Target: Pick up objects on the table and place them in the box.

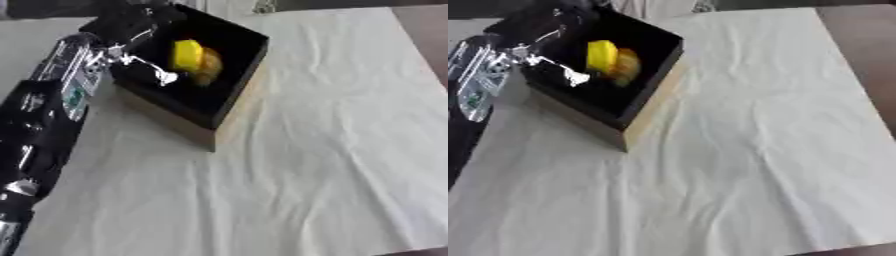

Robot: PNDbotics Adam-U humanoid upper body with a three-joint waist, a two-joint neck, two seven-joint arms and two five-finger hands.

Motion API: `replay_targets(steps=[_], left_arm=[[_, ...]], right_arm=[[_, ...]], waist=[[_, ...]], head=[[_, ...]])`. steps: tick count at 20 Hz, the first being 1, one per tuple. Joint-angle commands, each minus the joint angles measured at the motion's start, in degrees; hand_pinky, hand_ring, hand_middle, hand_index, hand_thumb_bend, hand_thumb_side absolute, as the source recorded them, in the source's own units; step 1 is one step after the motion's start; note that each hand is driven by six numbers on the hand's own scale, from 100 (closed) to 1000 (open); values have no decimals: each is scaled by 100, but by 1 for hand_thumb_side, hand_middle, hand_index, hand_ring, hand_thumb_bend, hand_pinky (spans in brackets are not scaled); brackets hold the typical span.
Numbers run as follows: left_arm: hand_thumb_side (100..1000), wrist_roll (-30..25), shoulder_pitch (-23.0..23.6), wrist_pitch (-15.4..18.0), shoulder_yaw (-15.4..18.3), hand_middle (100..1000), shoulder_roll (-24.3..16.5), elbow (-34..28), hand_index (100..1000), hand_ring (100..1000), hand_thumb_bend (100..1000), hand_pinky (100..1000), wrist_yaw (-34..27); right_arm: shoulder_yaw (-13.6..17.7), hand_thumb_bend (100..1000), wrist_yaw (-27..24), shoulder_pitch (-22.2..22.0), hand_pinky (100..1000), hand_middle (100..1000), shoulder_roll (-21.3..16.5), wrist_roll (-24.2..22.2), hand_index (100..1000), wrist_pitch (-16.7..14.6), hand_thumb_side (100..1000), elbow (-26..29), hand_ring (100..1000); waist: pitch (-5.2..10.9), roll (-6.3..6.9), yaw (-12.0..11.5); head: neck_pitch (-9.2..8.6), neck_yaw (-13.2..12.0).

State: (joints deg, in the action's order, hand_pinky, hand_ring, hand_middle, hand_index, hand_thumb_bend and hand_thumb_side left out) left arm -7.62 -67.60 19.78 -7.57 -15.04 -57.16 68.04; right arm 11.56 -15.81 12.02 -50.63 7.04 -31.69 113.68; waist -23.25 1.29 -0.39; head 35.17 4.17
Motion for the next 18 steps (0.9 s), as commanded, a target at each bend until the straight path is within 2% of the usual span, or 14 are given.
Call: replay_targets(steps=[1,3,8,9,10,13,15,16,18], left_arm=[[605,357,-139,-96,67,891,-118,-206,998,977,483,951,219],[624,539,-135,-131,96,892,-125,-282,996,983,466,954,226],[868,699,-126,-89,137,899,-191,-592,1000,999,486,971,-142],[868,689,-121,-78,144,899,-209,-655,1000,999,486,971,-237],[965,679,-126,-69,167,901,-225,-723,1000,1000,532,974,-365],[932,618,-139,-40,243,885,-299,-913,1000,1000,458,959,-875],[913,538,-122,-29,303,880,-384,-1111,996,999,408,957,-1432],[880,513,-102,-48,343,872,-452,-1274,986,993,337,950,-1754],[833,489,-18,-179,419,858,-644,-1724,957,981,264,933,-2466]], right_arm=[[53,100,-8,17,930,607,-116,-16,848,12,100,91,863],[55,100,-8,10,931,607,-118,-17,848,11,100,91,864],[67,100,-21,-10,930,608,-124,-10,848,7,100,91,864],[68,100,-24,-12,930,608,-127,-8,848,3,100,91,864],[69,100,-28,-14,930,608,-129,-5,848,0,100,91,864],[73,100,-50,-11,929,609,-139,5,848,-7,100,91,864],[86,100,-60,-20,929,609,-151,20,848,-20,100,91,863],[99,100,-62,-32,928,610,-155,33,848,-27,100,91,862],[129,100,-60,-63,928,610,-161,71,848,-36,100,91,859]], waist=[[129,-17,-3],[133,-16,-11],[155,-21,-33],[158,-21,-36],[165,-22,-38],[181,-17,-43],[187,-7,-54],[188,0,-64],[190,10,-91]], head=[[-59,8],[-59,11],[-57,21],[-59,21],[-57,22],[-36,25],[-24,52],[-19,73],[-9,131]])
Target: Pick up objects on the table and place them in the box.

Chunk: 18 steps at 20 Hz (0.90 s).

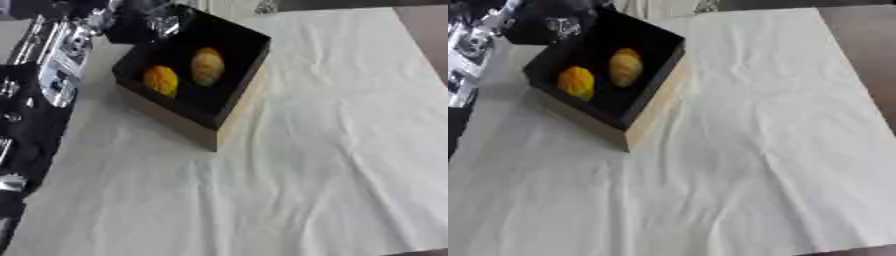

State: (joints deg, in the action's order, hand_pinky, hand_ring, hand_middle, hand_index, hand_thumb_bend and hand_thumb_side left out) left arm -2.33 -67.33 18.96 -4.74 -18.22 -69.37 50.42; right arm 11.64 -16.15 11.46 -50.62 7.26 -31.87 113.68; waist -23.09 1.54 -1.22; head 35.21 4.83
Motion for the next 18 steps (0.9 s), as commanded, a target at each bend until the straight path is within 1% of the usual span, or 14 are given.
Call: replay_targets(steps=[1,3,4,6,8,10,11,12,13,14,15,16,18], left_arm=[[820,-45,6,-194,171,847,-424,-730,943,970,212,922,-1034],[808,-39,130,-444,242,837,-641,-1196,935,958,180,912,-1732],[791,-44,198,-565,272,824,-751,-1416,922,946,147,901,-2048],[763,4,376,-802,361,799,-983,-1882,904,920,121,885,-2634],[747,133,588,-1052,481,778,-1190,-2342,890,899,100,870,-3099],[728,346,851,-1307,609,767,-1400,-2804,884,886,100,861,-3522],[714,485,1024,-1414,689,765,-1527,-3042,883,880,102,857,-3686],[680,670,1238,-1542,784,761,-1670,-3301,882,876,118,854,-3761],[672,874,1481,-1602,859,760,-1790,-3604,881,875,123,853,-3926],[641,1063,1701,-1657,935,756,-1885,-3856,879,869,135,848,-4072],[635,1310,1961,-1710,1047,755,-1964,-4109,878,868,136,847,-4205],[609,1561,2202,-1746,1152,752,-2012,-4313,877,863,149,843,-4311],[586,2053,2629,-1627,1331,745,-2062,-4472,876,854,160,837,-4446]], right_arm=[[134,100,-21,-16,928,610,-165,68,848,-17,100,91,859],[152,100,-9,-19,928,611,-179,108,848,-1,100,91,859],[158,100,0,-24,927,611,-186,126,848,1,100,91,858],[178,100,25,-50,926,612,-191,164,848,-16,100,91,858],[206,100,49,-76,925,613,-181,213,848,-44,100,91,858],[236,100,73,-109,924,613,-168,267,848,-81,100,91,857],[254,100,88,-132,924,614,-159,293,848,-109,100,91,856],[271,100,107,-156,923,614,-147,320,848,-141,100,91,856],[286,100,129,-176,923,614,-132,346,848,-172,100,91,856],[297,100,149,-192,923,615,-115,370,848,-196,100,91,856],[311,100,171,-209,923,615,-89,396,848,-222,100,91,856],[323,100,191,-217,922,616,-62,420,848,-245,100,91,856],[330,100,229,-210,922,618,-15,462,847,-286,100,91,855]], waist=[[176,-12,-24],[181,-16,-64],[184,-20,-84],[183,-35,-128],[177,-53,-168],[167,-69,-204],[159,-76,-225],[149,-82,-243],[139,-88,-256],[130,-94,-269],[119,-103,-286],[109,-113,-301],[91,-130,-324]], head=[[-6,93],[11,145],[16,167],[20,210],[25,246],[26,278],[29,303],[31,323],[28,338],[24,353],[17,366],[13,372],[8,367]])
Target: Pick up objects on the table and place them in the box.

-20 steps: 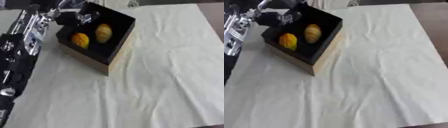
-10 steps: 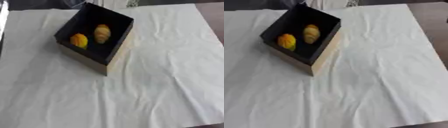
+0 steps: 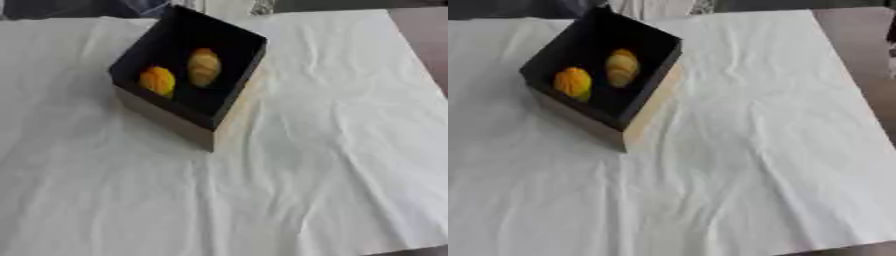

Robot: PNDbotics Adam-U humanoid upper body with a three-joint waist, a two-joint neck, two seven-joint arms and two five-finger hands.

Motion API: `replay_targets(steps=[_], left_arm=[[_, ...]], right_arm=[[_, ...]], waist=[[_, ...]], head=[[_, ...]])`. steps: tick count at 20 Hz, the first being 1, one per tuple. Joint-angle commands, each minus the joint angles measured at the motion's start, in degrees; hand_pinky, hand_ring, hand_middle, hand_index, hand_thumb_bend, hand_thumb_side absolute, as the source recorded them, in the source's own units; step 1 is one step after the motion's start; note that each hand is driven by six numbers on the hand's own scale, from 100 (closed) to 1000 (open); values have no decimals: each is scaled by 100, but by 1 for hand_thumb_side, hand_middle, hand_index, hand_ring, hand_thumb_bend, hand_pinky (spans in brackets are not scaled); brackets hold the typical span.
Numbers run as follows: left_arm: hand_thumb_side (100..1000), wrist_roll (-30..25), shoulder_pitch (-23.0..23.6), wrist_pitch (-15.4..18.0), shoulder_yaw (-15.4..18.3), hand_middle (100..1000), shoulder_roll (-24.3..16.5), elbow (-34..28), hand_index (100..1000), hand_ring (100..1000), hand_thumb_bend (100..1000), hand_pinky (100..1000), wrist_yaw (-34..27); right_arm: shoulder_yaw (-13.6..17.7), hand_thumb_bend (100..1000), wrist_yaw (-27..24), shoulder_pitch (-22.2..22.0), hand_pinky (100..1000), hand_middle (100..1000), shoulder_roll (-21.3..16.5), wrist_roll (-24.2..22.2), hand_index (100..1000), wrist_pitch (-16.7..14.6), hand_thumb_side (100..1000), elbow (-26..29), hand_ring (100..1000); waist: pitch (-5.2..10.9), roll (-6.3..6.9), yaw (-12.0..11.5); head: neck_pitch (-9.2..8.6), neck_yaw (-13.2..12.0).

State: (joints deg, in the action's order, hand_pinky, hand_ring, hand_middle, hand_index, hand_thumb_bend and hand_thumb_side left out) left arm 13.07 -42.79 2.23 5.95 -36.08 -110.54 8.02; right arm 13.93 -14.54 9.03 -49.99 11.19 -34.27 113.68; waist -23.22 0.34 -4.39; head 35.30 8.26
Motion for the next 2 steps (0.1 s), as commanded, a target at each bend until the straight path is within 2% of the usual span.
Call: replay_targets(steps=[1,2], left_arm=[[577,730,418,168,348,738,-270,-381,872,849,154,834,-241],[562,894,654,270,418,724,-247,-393,864,840,138,829,-258]], right_arm=[[102,100,83,48,921,618,-52,88,847,-67,100,91,855],[101,100,92,73,922,620,-22,106,847,-83,100,91,855]], waist=[[94,-20,-24],[87,-31,-39]], head=[[-1,25],[0,27]])
